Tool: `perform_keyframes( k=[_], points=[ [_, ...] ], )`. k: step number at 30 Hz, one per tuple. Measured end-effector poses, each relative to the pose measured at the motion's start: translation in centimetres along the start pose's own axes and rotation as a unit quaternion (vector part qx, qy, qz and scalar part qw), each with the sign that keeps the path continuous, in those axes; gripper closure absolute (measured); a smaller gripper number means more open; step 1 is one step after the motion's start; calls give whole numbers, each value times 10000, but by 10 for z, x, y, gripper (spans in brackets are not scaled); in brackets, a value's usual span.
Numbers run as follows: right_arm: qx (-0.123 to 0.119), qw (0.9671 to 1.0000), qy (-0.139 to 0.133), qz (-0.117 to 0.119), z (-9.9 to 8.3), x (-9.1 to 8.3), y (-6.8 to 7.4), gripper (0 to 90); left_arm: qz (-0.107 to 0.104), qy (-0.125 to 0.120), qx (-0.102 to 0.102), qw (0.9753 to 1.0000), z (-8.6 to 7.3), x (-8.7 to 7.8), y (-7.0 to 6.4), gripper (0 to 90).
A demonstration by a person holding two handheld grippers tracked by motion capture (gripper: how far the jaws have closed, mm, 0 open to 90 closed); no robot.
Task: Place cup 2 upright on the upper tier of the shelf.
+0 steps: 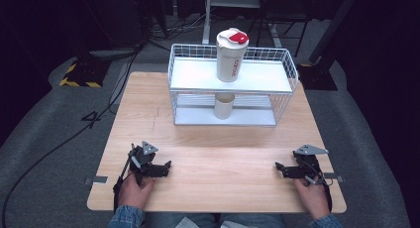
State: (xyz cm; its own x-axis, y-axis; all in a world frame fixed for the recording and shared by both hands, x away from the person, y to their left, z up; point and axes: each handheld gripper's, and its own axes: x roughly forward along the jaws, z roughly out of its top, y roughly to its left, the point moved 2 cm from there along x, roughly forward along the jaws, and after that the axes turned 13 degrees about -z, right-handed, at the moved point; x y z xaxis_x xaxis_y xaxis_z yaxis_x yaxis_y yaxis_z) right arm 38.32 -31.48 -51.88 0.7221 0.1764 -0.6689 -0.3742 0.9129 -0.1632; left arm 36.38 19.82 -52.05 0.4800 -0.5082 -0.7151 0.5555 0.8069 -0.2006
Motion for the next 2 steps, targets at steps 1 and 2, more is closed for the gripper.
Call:
perform_keyframes(
  k=[1,2],
  points=[
    [3,10000,1,-1,0,0,0,84,-6,2,6,10000,0,0,0,28],
    [7,10000,7,-2,0,0,0,82,-5,3,7,10000,0,0,0,28]
  ],
)
